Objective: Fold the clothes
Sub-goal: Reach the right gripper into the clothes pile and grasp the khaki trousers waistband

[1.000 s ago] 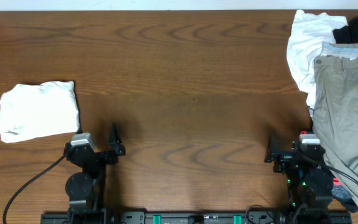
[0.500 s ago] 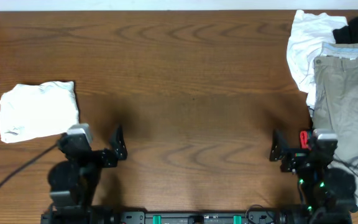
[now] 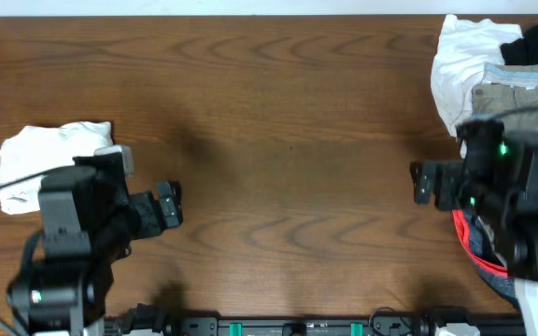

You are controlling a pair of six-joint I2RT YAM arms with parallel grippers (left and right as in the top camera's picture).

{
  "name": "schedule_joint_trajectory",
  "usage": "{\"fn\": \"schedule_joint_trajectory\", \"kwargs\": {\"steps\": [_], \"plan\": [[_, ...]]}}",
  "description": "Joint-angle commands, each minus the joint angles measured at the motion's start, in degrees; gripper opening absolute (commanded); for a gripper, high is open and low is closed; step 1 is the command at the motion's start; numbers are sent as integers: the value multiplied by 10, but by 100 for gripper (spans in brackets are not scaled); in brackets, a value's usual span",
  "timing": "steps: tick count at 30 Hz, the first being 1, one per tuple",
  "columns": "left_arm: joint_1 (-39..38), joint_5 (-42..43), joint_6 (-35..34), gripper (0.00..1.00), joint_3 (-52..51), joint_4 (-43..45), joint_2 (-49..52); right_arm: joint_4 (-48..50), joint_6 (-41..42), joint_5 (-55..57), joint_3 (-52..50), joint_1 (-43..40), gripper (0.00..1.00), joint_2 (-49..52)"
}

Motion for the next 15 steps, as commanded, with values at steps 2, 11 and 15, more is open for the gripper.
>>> {"fn": "schedule_joint_trajectory", "kwargs": {"steps": [2, 11, 15], "plan": [[3, 5, 17, 98, 33, -25, 33, 9, -18, 12, 24, -4, 99, 49], [3, 5, 17, 98, 33, -6, 50, 219, 56, 227, 24, -33, 99, 184], [3, 5, 17, 98, 33, -2, 58, 304, 39, 210, 24, -78, 99, 284]]}}
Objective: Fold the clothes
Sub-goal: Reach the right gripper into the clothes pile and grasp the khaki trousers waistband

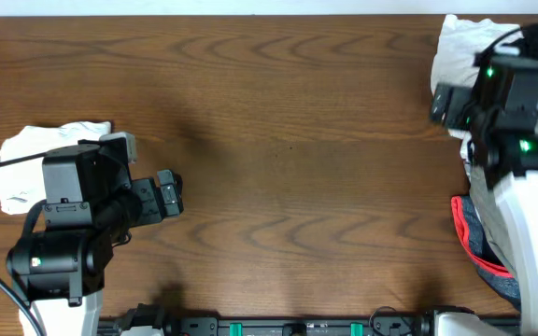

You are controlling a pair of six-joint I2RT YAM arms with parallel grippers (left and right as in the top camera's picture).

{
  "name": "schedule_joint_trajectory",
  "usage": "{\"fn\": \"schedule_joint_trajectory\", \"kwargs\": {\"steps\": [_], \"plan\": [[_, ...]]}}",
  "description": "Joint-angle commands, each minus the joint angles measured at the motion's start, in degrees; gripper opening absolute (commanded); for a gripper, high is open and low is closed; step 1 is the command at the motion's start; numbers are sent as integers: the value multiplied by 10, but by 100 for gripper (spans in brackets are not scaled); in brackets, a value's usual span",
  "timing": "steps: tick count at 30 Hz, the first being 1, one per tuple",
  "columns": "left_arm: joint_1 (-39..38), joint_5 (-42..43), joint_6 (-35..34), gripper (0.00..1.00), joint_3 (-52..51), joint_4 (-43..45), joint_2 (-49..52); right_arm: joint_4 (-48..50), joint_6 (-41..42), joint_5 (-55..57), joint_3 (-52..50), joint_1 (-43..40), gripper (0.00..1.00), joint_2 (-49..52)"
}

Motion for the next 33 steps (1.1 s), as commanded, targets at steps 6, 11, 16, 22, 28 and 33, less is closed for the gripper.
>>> {"fn": "schedule_joint_trajectory", "kwargs": {"steps": [6, 11, 16, 22, 28, 33], "plan": [[3, 5, 12, 98, 12, 3, 23, 82, 33, 22, 5, -95, 95, 198], [3, 5, 12, 98, 12, 3, 43, 111, 61, 4, 5, -126, 88, 264], [3, 5, 12, 98, 12, 3, 63, 135, 61, 3, 5, -140, 84, 297], [3, 5, 12, 98, 12, 3, 78, 139, 61, 3, 5, -144, 72, 313], [3, 5, 12, 98, 12, 4, 80, 141, 61, 12, 5, -150, 62, 324], [3, 5, 12, 98, 12, 4, 80, 142, 61, 16, 5, -153, 52, 332]]}}
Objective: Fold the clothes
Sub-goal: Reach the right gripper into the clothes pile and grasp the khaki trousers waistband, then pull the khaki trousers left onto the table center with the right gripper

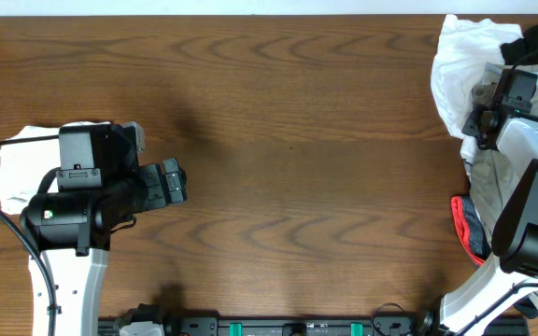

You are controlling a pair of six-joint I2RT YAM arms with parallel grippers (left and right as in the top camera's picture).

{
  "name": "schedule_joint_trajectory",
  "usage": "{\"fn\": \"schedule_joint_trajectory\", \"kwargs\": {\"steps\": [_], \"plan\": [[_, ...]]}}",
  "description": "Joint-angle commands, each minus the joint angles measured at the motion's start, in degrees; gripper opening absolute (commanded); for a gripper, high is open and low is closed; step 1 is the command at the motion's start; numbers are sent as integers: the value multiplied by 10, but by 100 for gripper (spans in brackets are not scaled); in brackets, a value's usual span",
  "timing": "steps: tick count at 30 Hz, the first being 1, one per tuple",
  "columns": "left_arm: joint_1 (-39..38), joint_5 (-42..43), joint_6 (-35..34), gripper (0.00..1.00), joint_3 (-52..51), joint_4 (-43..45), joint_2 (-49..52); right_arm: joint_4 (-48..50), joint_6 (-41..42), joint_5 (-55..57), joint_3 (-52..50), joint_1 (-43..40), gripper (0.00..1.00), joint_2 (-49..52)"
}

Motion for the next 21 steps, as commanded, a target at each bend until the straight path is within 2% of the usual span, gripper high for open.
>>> {"fn": "schedule_joint_trajectory", "kwargs": {"steps": [1, 3, 5, 7, 8, 13, 16, 21], "plan": [[3, 5, 12, 98, 12, 0, 0, 2, 5, 10, 4, -6, 50, 12], [3, 5, 12, 98, 12, 0, 0, 3, 5, 10, 4, -7, 42, 12], [3, 5, 12, 98, 12, 0, 0, 3, 5, 10, 4, -7, 29, 12], [3, 5, 12, 98, 12, 0, 0, 3, 5, 8, 4, -7, 8, 12], [3, 5, 12, 98, 12, 0, 0, 2, 5, 3, 4, -7, 1, 9], [3, 5, 12, 98, 12, -2, 0, -6, 4, -7, 5, 2, 1, -33], [3, 5, 12, 98, 12, -4, 0, -6, 1, -10, 10, 14, 1, -92], [3, 5, 12, 98, 12, -4, 0, -9, -38, -111, 33, 53, 1, -200]]}}
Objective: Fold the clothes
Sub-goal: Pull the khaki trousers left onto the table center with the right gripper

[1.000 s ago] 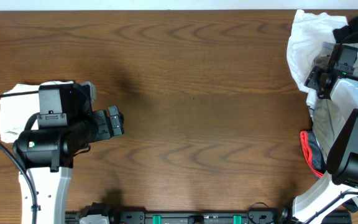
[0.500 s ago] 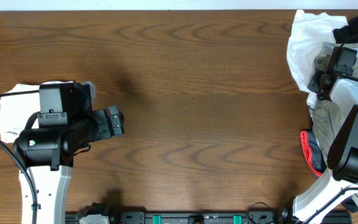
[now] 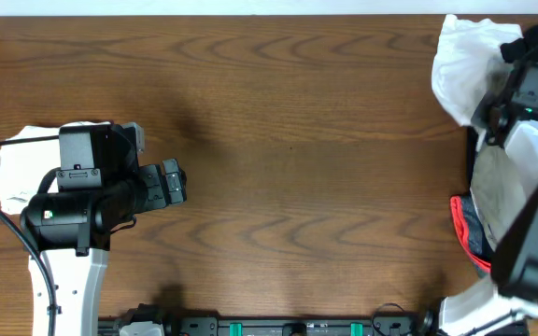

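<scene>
A heap of unfolded clothes lies at the table's right edge: a white garment (image 3: 454,63), a black piece and a red and blue one (image 3: 469,239). My right gripper (image 3: 489,118) reaches down into this heap beside the white garment. Its fingers are blurred and buried in the cloth, so their state is hidden. A folded white garment (image 3: 11,170) lies at the left edge, partly under my left arm. My left gripper (image 3: 172,181) hangs open over bare wood to the right of it, holding nothing.
The brown wooden table (image 3: 288,140) spans the view. A black rail (image 3: 288,327) runs along the front edge. The bulky right arm (image 3: 521,215) covers much of the heap's lower part.
My right wrist has shifted a little up and to the right within the heap, and the cloth around it has changed shape. The left arm has not moved.
My right gripper first hung over the wood just left of the heap. It then stood over the white garment, later dipped into the heap at a khaki piece, and now sits deeper in the cloth. The left arm shifted only slightly beside the folded white garment.
</scene>
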You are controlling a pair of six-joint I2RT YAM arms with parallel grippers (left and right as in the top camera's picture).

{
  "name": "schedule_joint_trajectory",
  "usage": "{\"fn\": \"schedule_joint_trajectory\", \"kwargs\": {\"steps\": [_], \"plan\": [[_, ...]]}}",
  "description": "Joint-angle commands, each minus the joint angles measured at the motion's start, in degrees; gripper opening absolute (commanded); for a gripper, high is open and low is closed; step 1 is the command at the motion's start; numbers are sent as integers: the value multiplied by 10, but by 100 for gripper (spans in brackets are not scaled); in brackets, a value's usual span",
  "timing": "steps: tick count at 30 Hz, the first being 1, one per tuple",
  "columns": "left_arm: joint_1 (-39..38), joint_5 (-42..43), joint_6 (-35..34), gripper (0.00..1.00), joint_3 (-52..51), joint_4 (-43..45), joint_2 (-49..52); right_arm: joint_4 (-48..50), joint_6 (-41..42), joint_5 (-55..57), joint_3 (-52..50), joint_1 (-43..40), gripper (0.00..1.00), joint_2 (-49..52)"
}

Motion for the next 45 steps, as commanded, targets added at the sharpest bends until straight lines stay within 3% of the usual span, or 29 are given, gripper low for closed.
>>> {"fn": "schedule_joint_trajectory", "kwargs": {"steps": [1, 7, 16, 20, 30, 35, 42, 45], "plan": [[3, 5, 12, 98, 12, -1, 0, 2, -35, -111, 37, 52, 1, -100], [3, 5, 12, 98, 12, -6, 0, -13, -55, -121, 41, 161, 1, -171], [3, 5, 12, 98, 12, -14, 0, -57, -66, -125, 41, 287, 6, -143], [3, 5, 12, 98, 12, -14, 0, -71, -66, -123, 41, 311, 13, -129], [3, 5, 12, 98, 12, -16, 0, -83, -77, -164, 41, 319, 12, -127], [3, 5, 12, 98, 12, -17, 0, -97, -77, -175, 41, 331, 20, -127], [3, 5, 12, 98, 12, -16, 0, -184, -143, -149, 40, 409, 42, -92], [3, 5, 12, 98, 12, -16, 0, -200, -134, -88, 40, 437, 42, -52]]}}
